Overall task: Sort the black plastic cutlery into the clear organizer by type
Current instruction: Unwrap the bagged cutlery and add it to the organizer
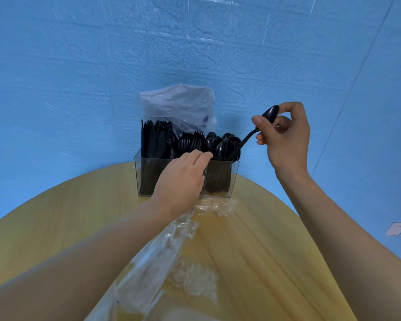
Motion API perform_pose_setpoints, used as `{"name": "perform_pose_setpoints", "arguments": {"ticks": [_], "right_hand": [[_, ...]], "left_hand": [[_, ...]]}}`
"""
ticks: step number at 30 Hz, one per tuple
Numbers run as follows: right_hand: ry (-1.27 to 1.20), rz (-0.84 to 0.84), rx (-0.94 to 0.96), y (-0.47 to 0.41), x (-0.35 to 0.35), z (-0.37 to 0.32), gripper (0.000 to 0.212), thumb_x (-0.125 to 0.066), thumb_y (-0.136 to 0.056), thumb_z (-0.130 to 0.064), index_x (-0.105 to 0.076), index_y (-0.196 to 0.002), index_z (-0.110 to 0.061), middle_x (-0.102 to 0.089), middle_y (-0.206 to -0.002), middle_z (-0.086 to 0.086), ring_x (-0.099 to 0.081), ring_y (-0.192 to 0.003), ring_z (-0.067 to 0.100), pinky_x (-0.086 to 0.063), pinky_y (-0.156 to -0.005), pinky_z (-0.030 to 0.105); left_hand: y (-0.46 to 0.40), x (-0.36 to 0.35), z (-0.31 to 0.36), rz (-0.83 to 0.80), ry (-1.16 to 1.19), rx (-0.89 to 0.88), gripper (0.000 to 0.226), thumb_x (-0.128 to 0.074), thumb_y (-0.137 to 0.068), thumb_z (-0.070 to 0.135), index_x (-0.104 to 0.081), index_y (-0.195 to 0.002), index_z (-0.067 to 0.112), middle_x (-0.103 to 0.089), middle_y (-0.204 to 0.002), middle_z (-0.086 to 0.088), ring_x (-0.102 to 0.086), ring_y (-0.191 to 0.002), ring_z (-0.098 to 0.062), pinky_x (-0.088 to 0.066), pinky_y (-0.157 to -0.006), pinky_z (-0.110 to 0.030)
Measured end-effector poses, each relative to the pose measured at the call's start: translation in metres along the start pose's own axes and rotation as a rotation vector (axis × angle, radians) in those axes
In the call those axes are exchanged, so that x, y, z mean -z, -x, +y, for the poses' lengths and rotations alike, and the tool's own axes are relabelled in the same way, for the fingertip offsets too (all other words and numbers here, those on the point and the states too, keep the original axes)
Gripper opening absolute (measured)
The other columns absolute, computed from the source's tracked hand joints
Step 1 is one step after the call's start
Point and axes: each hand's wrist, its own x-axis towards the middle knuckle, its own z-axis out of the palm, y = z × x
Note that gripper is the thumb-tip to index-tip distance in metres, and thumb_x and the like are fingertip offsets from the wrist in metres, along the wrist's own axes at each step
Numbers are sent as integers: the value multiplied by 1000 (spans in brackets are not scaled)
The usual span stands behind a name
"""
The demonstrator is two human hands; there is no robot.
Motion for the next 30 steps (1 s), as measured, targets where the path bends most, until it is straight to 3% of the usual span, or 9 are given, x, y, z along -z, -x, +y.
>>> {"name": "perform_pose_setpoints", "arguments": {"ticks": [9, 14, 17, 20, 25, 30], "right_hand": [[54, 16, 52, 8, -28, 16, 37, -74, -80, -15, -39, -83, -26, -56, -68, 2, -55, -50, 13, -49, -55, 23], [206, -85, 36, 17, -40, 32, 37, -74, -80, -25, -39, -88, -32, -55, -63, 3, -57, -51, 15, -55, -61, 40], [307, -122, 65, 20, -45, 43, 32, -72, -82, -32, -43, -96, -25, -58, -71, -1, -60, -57, 17, -53, -64, 41], [600, -116, 206, 26, -46, 60, 30, -67, -84, -40, -56, -100, -17, -54, -92, 0, -56, -74, 20, -44, -59, 33], [841, -99, 402, 27, -44, 72, 28, -65, -87, -31, -68, -106, -10, -52, -109, 10, -52, -91, 27, -43, -59, 32], [706, -107, 352, 51, -33, 65, 24, -57, -93, -17, -62, -115, -9, -54, -107, 8, -47, -91, 16, -44, -69, 33]], "left_hand": [[13, -1, -12, 46, 88, 5, 52, -55, -90, 7, -41, -139, 18, -48, -133, 3, -49, -116, -13, -39, -96, -25], [12, 0, -14, 57, 81, -29, 51, -55, -90, 6, -43, -138, 17, -46, -135, 1, -48, -119, -15, -40, -99, -27], [11, 0, -16, 66, 66, -53, 51, -56, -89, 5, -46, -138, 15, -49, -134, -1, -50, -119, -16, -42, -97, -28], [11, 0, -17, 74, 64, -69, 51, -58, -87, 3, -48, -136, 13, -52, -132, -3, -52, -116, -18, -44, -94, -30], [13, 2, -18, 37, 72, -71, 55, -55, -89, 7, -41, -141, 17, -48, -135, -1, -50, -116, -16, -42, -94, -28], [22, 16, -21, -4, 112, -33, 55, -53, -93, 15, -35, -144, 21, -48, -134, 3, -52, -103, -10, -41, -88, -21]]}}
